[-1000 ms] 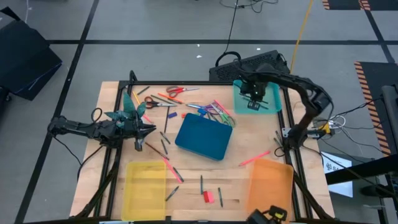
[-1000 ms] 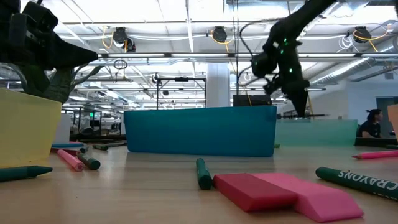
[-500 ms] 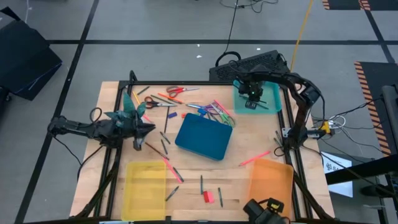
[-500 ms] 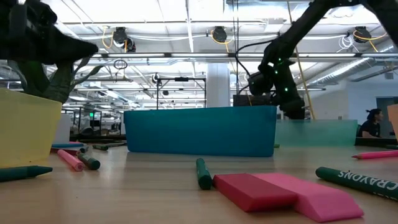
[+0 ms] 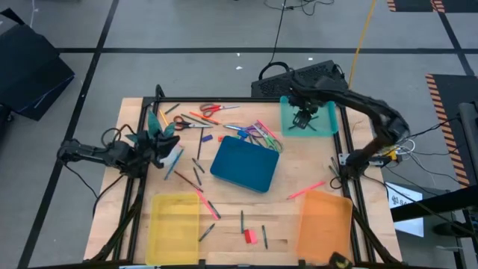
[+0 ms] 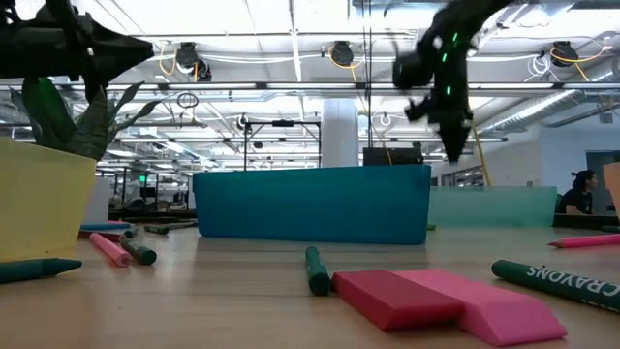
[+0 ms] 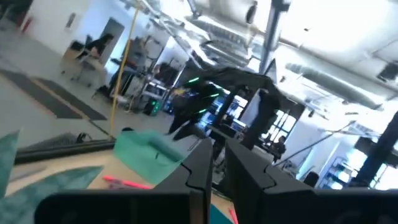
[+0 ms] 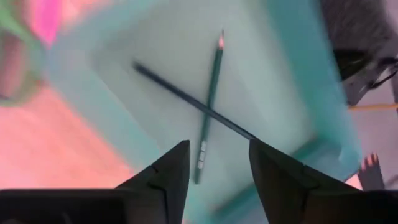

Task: Sort crayons/erasers/pens/pencils in bins
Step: Put the green pencil into the green bin

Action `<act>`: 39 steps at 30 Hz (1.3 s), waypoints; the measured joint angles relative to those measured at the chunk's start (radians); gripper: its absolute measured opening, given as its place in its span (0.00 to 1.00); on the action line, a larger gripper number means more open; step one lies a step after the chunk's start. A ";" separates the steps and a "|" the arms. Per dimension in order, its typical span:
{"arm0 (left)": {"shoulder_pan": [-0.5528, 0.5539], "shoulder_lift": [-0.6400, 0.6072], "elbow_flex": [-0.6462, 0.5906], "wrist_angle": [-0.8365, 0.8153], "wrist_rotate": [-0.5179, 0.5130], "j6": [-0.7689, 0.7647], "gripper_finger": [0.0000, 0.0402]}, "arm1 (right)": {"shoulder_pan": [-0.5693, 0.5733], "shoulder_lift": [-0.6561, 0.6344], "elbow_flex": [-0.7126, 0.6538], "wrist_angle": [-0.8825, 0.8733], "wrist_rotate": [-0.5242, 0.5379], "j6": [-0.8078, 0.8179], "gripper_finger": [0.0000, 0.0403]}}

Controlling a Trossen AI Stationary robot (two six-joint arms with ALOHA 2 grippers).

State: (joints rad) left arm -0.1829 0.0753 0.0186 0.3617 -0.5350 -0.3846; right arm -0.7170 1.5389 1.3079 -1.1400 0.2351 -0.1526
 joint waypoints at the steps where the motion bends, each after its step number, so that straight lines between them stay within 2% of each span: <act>1: 0.000 0.012 0.008 -0.020 -0.010 -0.017 0.11 | 0.025 -0.041 0.000 0.000 0.000 0.040 0.40; 6: 0.000 0.154 0.153 -0.181 -0.027 -0.109 0.11 | 0.146 -0.211 0.000 0.013 0.001 0.287 0.39; 10: 0.001 0.359 0.377 -0.369 -0.041 -0.115 0.11 | 0.217 -0.292 0.000 0.016 0.027 0.412 0.39; 14: 0.042 0.573 0.631 -0.577 -0.034 -0.116 0.11 | 0.272 -0.329 0.000 0.026 0.056 0.439 0.39; 17: 0.114 0.717 0.816 -0.741 0.032 -0.118 0.11 | 0.307 -0.339 0.000 0.068 0.056 0.428 0.39; 21: 0.266 0.889 1.034 -0.949 0.132 -0.115 0.11 | 0.351 -0.341 0.000 0.138 0.056 0.381 0.39; 25: 0.472 1.047 1.207 -1.093 0.350 -0.068 0.12 | 0.399 -0.341 0.000 0.194 0.053 0.322 0.39; 27: 0.574 1.131 1.287 -1.169 0.476 -0.024 0.15 | 0.429 -0.341 0.000 0.217 0.053 0.295 0.39; 29: 0.659 1.222 1.369 -1.261 0.538 0.043 0.19 | 0.456 -0.341 0.000 0.235 0.052 0.271 0.39; 35: 0.845 1.518 1.613 -1.528 0.556 0.299 0.36 | 0.518 -0.341 0.000 0.272 0.050 0.255 0.39; 39: 0.918 1.680 1.705 -1.629 0.557 0.578 0.42 | 0.549 -0.341 0.000 0.289 0.051 0.295 0.39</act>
State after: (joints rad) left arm 0.7348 1.7554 1.7232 -1.2677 0.0218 0.1930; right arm -0.1676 1.1976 1.3079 -0.8513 0.2859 0.1423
